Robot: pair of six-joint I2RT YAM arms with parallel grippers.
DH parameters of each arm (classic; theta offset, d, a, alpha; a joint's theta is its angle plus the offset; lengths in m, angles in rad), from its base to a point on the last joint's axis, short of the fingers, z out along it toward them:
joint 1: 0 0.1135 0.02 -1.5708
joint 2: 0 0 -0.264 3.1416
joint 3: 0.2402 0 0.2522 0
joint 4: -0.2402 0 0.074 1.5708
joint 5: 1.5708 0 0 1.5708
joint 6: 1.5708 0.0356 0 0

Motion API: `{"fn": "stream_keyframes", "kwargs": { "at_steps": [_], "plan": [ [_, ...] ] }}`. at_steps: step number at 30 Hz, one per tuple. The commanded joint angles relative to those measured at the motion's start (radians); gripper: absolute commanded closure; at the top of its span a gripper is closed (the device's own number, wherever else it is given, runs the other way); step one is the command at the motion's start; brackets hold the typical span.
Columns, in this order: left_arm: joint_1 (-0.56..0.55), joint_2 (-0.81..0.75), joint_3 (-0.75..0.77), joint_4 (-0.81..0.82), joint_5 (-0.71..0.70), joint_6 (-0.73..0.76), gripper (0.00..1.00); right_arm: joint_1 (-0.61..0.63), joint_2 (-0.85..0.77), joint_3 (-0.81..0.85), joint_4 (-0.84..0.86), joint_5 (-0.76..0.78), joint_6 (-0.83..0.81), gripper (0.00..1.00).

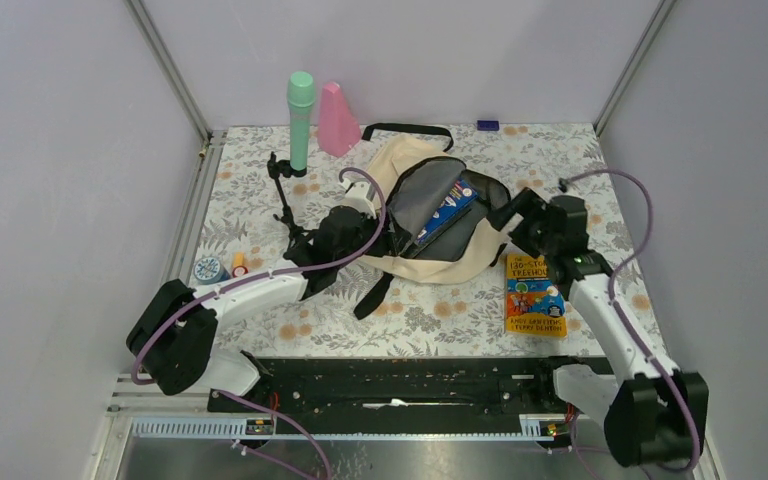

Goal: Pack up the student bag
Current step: Pick up the book from the center of the board.

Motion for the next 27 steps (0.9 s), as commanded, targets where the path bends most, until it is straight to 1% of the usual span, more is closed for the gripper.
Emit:
{"fn": "stream_keyframes", "kwargs": {
  "at_steps": [1, 2, 3, 5, 7, 10, 13, 16, 18, 22, 24, 27],
  "plan": [
    [0.003, -0.027, 0.048, -0.028, -0.018, 0.01, 0.31, -0.118, -0.119, -0.049, -0.232, 0.072, -0.119, 0.06],
    [0.002, -0.036, 0.043, -0.036, -0.022, 0.01, 0.23, -0.152, -0.149, -0.057, -0.275, 0.12, -0.131, 0.02],
    [0.003, -0.044, 0.035, -0.039, -0.026, 0.011, 0.19, -0.198, -0.191, -0.076, -0.285, 0.131, -0.118, 0.01],
    [0.002, -0.063, 0.019, -0.04, -0.026, 0.016, 0.13, -0.315, -0.251, -0.14, -0.241, 0.096, -0.088, 0.0],
    [0.002, -0.084, 0.002, -0.037, -0.033, 0.015, 0.11, -0.432, -0.273, -0.184, -0.235, 0.1, -0.06, 0.0],
    [0.002, -0.122, -0.028, -0.035, -0.043, 0.01, 0.08, -0.576, -0.259, -0.211, -0.229, 0.082, -0.045, 0.0],
    [0.002, -0.155, -0.057, -0.03, -0.056, 0.009, 0.06, -0.659, -0.203, -0.223, -0.198, 0.048, -0.035, 0.0],
    [0.003, -0.18, -0.071, -0.034, -0.063, 0.015, 0.04, -0.68, -0.112, -0.225, -0.175, 0.037, -0.035, 0.0],
    [0.002, -0.196, -0.073, -0.044, -0.065, 0.023, 0.03, -0.682, -0.046, -0.221, -0.164, -0.001, -0.038, 0.0],
    [0.002, -0.223, -0.082, -0.048, -0.068, 0.035, 0.01, -0.681, 0.069, -0.214, -0.152, -0.147, -0.057, 0.02],
    [0.002, -0.228, -0.084, -0.047, -0.071, 0.039, 0.01, -0.679, 0.087, -0.228, -0.13, -0.196, -0.057, 0.02],
    [0.003, -0.23, -0.082, -0.044, -0.067, 0.04, 0.01, -0.641, 0.07, -0.239, -0.146, -0.21, -0.063, 0.03]
  ]
}}
